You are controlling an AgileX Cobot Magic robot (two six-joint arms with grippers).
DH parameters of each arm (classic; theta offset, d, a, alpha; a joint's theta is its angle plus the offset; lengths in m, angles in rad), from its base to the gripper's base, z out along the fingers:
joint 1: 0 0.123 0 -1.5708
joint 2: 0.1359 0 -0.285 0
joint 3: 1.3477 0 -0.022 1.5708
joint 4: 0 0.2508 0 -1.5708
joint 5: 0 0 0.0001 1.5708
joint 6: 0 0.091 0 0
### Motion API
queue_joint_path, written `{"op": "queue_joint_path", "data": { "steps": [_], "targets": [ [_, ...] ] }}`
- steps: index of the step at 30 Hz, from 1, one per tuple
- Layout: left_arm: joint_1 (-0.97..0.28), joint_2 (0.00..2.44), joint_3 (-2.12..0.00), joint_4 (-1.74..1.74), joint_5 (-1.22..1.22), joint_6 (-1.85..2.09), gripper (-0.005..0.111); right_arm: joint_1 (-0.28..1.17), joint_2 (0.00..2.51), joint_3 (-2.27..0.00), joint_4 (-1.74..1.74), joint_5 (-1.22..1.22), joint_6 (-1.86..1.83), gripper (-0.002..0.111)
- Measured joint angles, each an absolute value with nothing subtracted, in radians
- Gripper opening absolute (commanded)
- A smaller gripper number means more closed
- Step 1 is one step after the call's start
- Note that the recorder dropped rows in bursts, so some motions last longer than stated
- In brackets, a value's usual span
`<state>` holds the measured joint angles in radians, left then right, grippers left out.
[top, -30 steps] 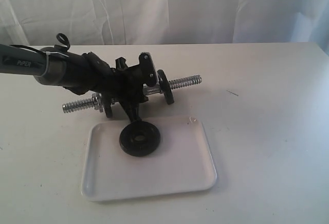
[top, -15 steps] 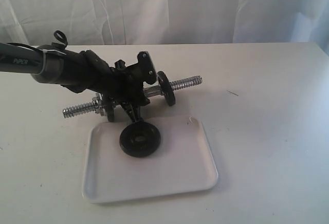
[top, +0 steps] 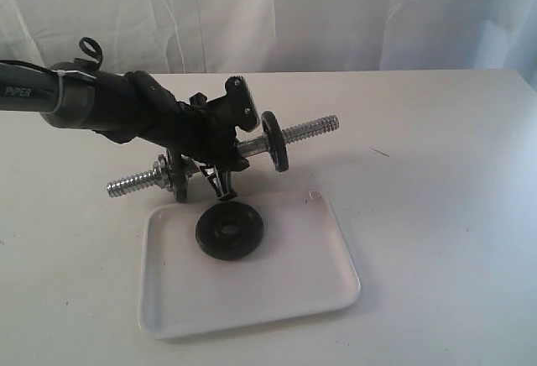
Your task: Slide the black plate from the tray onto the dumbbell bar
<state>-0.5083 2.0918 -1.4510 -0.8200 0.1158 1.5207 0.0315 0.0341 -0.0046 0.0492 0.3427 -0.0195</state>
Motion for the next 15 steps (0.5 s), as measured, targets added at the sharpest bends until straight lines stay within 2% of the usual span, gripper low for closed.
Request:
{"op": "queue_joint_path", "data": {
  "steps": [15],
  "targets": [
    [-0.51, 2.02, -1.421, -0.818, 0.113, 1.504, 0.0, 0.031, 0.034, -0.005, 0.049, 0.343, -0.019, 0.0]
  ]
}}
